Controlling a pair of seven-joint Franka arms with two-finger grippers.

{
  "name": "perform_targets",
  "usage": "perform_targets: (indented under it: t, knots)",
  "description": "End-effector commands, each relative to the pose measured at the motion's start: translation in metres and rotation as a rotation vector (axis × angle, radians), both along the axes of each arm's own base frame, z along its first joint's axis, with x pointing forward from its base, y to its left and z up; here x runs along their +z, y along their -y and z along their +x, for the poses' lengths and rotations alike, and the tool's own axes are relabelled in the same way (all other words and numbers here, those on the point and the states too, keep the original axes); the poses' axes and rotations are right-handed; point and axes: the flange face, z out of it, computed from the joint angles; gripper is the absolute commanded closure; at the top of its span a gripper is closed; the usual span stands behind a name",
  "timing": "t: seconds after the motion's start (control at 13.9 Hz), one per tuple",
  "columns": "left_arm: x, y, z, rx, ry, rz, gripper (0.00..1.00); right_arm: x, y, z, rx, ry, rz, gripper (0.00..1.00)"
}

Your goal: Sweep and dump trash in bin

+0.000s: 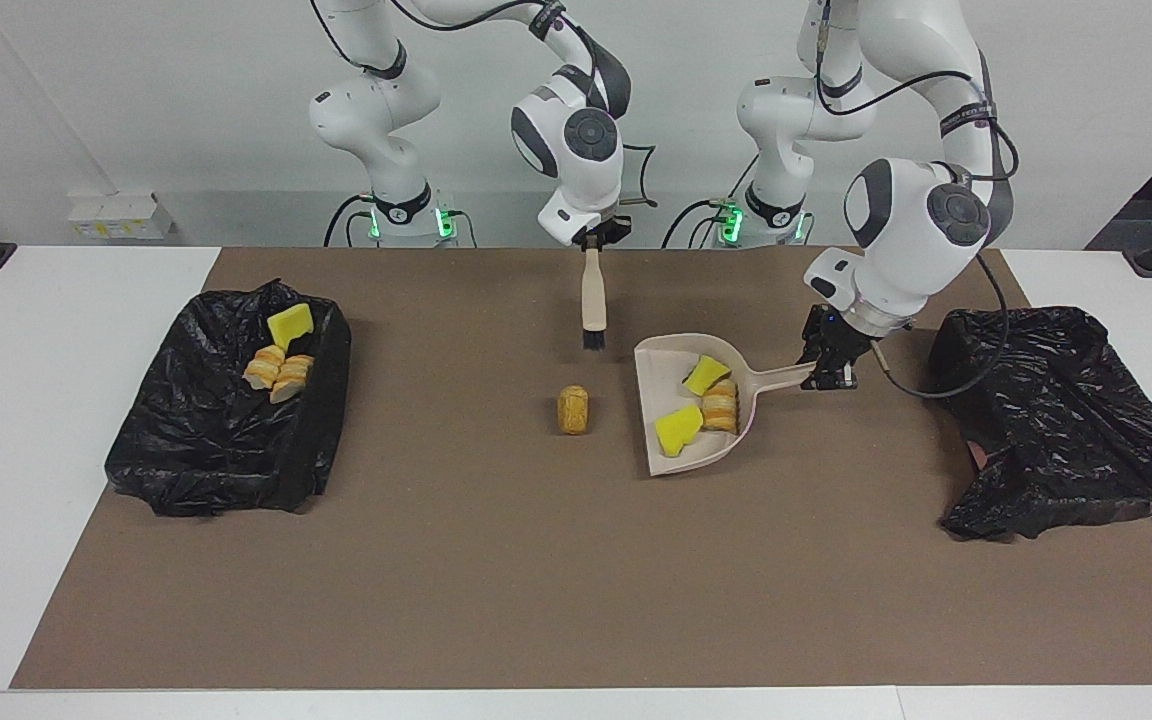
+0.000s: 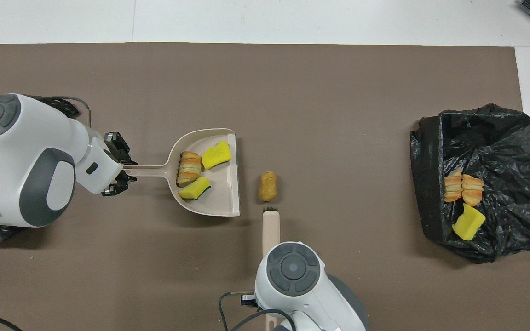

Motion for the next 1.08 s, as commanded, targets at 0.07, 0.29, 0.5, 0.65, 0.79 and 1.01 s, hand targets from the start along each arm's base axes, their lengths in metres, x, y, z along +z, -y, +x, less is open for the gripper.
perform_targets:
  t: [0.07,0.29,0.5,0.65,0.79,1.01]
  knots:
    - [-0.025,0.015,-0.019,-0.016,0.038,-0.015,1.00,0.007,0.034,0.021,0.023,0.034,-0.108,1.00]
    - [-0.043,0.025,-0.024,-0.029,0.080,-0.012,1.00,0.015,0.060,0.055,0.072,0.099,-0.149,1.00]
    - [-0.033,0.026,-0.016,-0.097,0.072,0.050,0.53,0.010,0.107,0.127,0.126,0.162,-0.229,1.00]
    - [-0.037,0.027,-0.019,-0.105,0.064,0.068,0.47,0.024,0.136,0.176,0.175,0.157,-0.277,1.00]
    - [-0.038,0.035,-0.023,-0.109,0.068,0.068,0.47,0.026,0.166,0.212,0.235,0.123,-0.262,1.00]
    - [-0.046,0.045,-0.033,-0.071,0.096,0.065,0.47,-0.022,0.171,0.219,0.313,0.041,-0.243,1.00]
